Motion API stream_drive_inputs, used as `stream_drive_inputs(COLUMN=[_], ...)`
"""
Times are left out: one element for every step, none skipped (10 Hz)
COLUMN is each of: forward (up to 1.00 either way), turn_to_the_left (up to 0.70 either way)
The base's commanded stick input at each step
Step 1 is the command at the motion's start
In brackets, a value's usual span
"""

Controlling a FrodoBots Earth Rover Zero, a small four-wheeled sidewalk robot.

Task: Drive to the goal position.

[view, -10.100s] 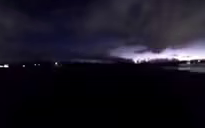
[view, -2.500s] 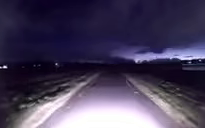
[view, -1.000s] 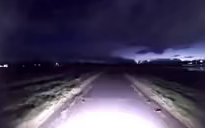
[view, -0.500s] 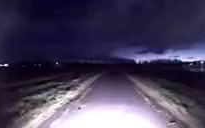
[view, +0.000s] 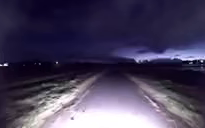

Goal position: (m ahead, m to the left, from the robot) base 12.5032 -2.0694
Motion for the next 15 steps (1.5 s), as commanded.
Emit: stream_drive_inputs(forward=[0.70, 0.70, 0.70, 0.70, 0.70, 0.70, 0.70, 0.70, 0.70, 0.70, 0.70, 0.70, 0.70, 0.70, 0.70], turn_to_the_left=[-0.13, 0.00, 0.00, 0.00, 0.00, 0.00, 0.00, 0.00, 0.00, 0.00, 0.00, 0.00, 0.00, 0.00, 0.00])
